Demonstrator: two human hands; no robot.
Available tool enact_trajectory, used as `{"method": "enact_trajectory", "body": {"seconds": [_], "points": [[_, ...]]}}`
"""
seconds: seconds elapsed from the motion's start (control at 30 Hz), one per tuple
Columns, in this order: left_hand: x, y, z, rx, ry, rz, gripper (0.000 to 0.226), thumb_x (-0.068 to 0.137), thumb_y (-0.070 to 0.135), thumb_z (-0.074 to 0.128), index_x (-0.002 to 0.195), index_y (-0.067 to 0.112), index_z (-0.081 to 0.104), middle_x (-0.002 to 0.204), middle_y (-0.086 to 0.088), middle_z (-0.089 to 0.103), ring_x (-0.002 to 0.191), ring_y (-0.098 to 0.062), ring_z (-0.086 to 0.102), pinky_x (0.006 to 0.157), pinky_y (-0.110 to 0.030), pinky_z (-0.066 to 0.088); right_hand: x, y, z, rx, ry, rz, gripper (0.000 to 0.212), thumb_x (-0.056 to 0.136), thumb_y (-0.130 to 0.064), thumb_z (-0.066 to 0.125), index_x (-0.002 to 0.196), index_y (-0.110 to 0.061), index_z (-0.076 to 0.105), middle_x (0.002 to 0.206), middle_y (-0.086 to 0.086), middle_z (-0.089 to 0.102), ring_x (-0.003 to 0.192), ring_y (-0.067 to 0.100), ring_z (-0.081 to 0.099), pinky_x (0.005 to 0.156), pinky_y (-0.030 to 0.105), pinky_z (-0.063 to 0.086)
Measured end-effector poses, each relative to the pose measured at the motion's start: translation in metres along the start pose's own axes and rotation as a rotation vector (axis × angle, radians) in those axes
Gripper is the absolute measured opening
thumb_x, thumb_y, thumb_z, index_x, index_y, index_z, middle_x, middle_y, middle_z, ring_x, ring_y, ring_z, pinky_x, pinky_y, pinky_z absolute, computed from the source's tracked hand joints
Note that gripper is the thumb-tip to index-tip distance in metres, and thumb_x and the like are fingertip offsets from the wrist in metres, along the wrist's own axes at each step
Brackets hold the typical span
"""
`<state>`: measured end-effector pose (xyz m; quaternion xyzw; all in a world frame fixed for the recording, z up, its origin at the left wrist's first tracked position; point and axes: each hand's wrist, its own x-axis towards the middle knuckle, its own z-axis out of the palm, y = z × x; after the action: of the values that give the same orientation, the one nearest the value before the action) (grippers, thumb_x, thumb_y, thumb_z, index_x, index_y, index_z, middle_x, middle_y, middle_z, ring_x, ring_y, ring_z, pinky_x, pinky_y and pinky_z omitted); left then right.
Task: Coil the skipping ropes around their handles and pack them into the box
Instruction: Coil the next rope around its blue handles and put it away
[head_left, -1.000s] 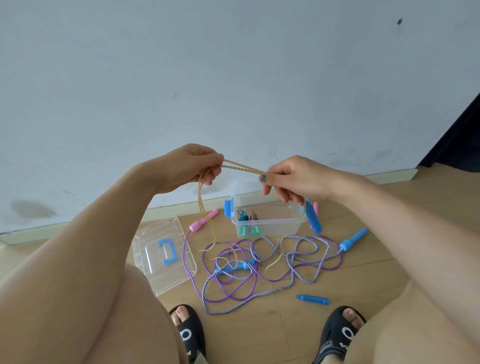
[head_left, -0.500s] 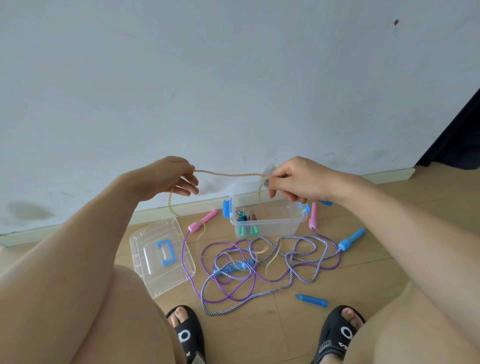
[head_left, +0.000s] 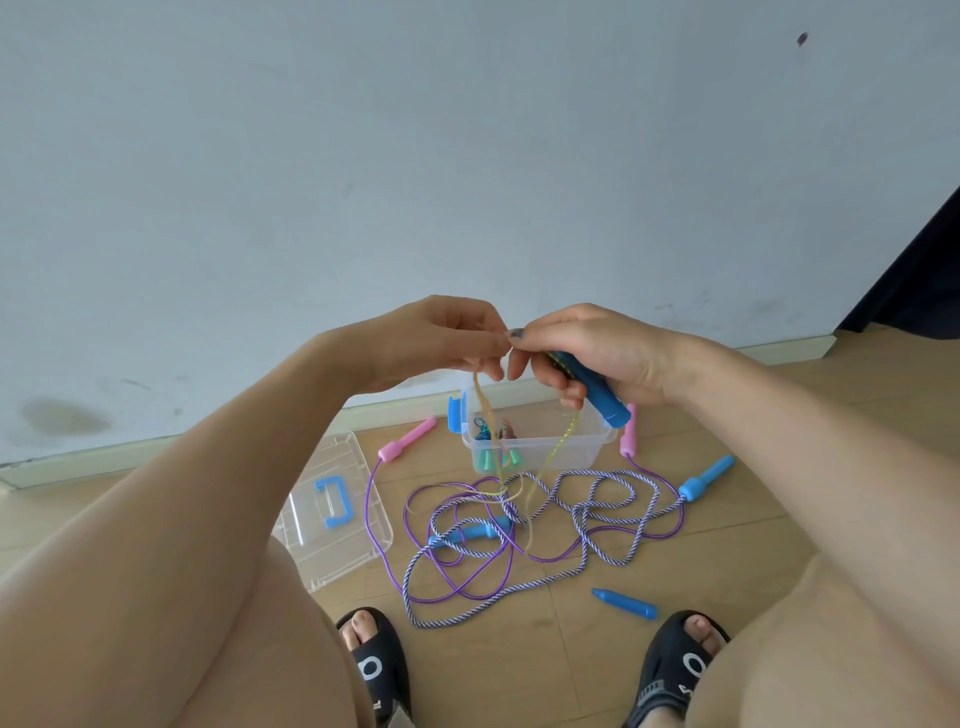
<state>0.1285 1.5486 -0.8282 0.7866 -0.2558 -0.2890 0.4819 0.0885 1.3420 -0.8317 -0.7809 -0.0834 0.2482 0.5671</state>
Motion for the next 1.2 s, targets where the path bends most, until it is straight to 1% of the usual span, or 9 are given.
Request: {"method": "enact_trajectory", "body": {"seconds": [0.3, 0.43, 0.53, 0.63, 0.7, 0.77, 0.93, 1.07, 1.2], "points": [[-0.003, -0.002, -0.014, 0.084, 0.060, -0.070, 0.014, 0.089, 0.012, 0.062, 0.076, 0.009, 0.059, 0.072, -0.011, 0.059, 0.074, -0.020, 0.060, 0.077, -0.030, 0.048, -0.006, -0.003, -0.003, -0.124, 0.003, 0.037, 0.040, 0.101, -0.033, 0.052, 0.098, 0.002, 0.071, 0.059, 0.006, 0.053, 0.049, 0.019, 0.047, 0.050, 0.025, 0.044], [-0.010, -0.034, -0.048, 0.289, 0.303, -0.222, 0.018, 0.079, 0.024, 0.059, 0.063, 0.015, 0.056, 0.064, -0.005, 0.062, 0.069, -0.021, 0.059, 0.073, -0.033, 0.042, -0.013, 0.004, -0.014, -0.185, 0.044, 0.068, 0.037, 0.101, -0.029, 0.052, 0.093, 0.002, 0.070, 0.055, 0.004, 0.049, 0.047, 0.018, 0.044, 0.049, 0.026, 0.044], [-0.016, -0.066, -0.071, 0.787, 0.297, -0.582, 0.018, 0.088, 0.024, 0.056, 0.080, 0.013, 0.068, 0.077, -0.005, 0.072, 0.082, -0.023, 0.062, 0.069, -0.029, 0.043, -0.013, 0.010, -0.016, -0.256, 0.060, 0.120, 0.036, 0.102, -0.026, 0.051, 0.092, 0.004, 0.069, 0.054, 0.003, 0.047, 0.045, 0.016, 0.043, 0.043, 0.022, 0.044], [-0.016, -0.077, -0.060, 1.033, 0.040, -0.803, 0.032, 0.092, 0.035, 0.057, 0.110, 0.012, 0.070, 0.113, -0.004, 0.069, 0.107, -0.023, 0.062, 0.091, -0.032, 0.047, -0.012, 0.010, -0.010, -0.275, 0.059, 0.108, 0.035, 0.102, -0.025, 0.051, 0.089, 0.002, 0.069, 0.054, 0.001, 0.050, 0.045, 0.016, 0.044, 0.045, 0.023, 0.044], [-0.010, -0.065, -0.043, 0.837, -0.032, -0.679, 0.056, 0.093, 0.048, 0.059, 0.140, 0.019, 0.051, 0.144, -0.001, 0.052, 0.131, -0.020, 0.048, 0.110, -0.034, 0.035, -0.009, 0.006, -0.006, -0.251, 0.082, 0.096, 0.034, 0.102, -0.023, 0.049, 0.093, 0.003, 0.069, 0.054, 0.001, 0.049, 0.045, 0.015, 0.042, 0.039, 0.020, 0.041], [-0.003, -0.041, -0.021, 0.301, -0.050, -0.454, 0.057, 0.093, 0.041, 0.063, 0.145, 0.033, 0.042, 0.147, 0.008, 0.049, 0.132, -0.009, 0.045, 0.112, -0.029, 0.030, -0.004, 0.004, -0.001, -0.215, 0.090, 0.068, 0.034, 0.102, -0.023, 0.050, 0.094, 0.004, 0.069, 0.054, 0.001, 0.049, 0.044, 0.014, 0.042, 0.042, 0.021, 0.041], [0.007, -0.010, 0.001, -0.071, -0.080, -0.084, 0.012, 0.100, 0.015, 0.054, 0.100, 0.006, 0.062, 0.102, -0.014, 0.066, 0.104, -0.021, 0.066, 0.106, -0.036, 0.045, 0.008, 0.006, 0.000, -0.115, 0.106, 0.003, 0.037, 0.101, -0.028, 0.052, 0.092, 0.003, 0.070, 0.056, 0.002, 0.051, 0.046, 0.017, 0.043, 0.053, 0.028, 0.042], [0.005, -0.013, -0.007, 0.016, -0.059, -0.132, 0.015, 0.099, 0.014, 0.054, 0.091, 0.005, 0.062, 0.082, -0.008, 0.061, 0.079, -0.015, 0.061, 0.089, -0.030, 0.051, 0.008, 0.007, 0.001, -0.158, 0.071, 0.022, 0.035, 0.102, -0.027, 0.050, 0.092, 0.000, 0.070, 0.057, 0.002, 0.053, 0.047, 0.018, 0.047, 0.052, 0.024, 0.043], [0.006, -0.031, -0.033, 0.579, 0.145, -0.275, 0.017, 0.098, 0.022, 0.053, 0.096, 0.009, 0.064, 0.086, -0.001, 0.070, 0.080, -0.015, 0.062, 0.069, -0.028, 0.045, 0.007, 0.012, -0.003, -0.281, 0.072, 0.071, 0.035, 0.102, -0.026, 0.049, 0.089, 0.000, 0.070, 0.051, 0.000, 0.053, 0.045, 0.019, 0.047, 0.051, 0.025, 0.043]]}}
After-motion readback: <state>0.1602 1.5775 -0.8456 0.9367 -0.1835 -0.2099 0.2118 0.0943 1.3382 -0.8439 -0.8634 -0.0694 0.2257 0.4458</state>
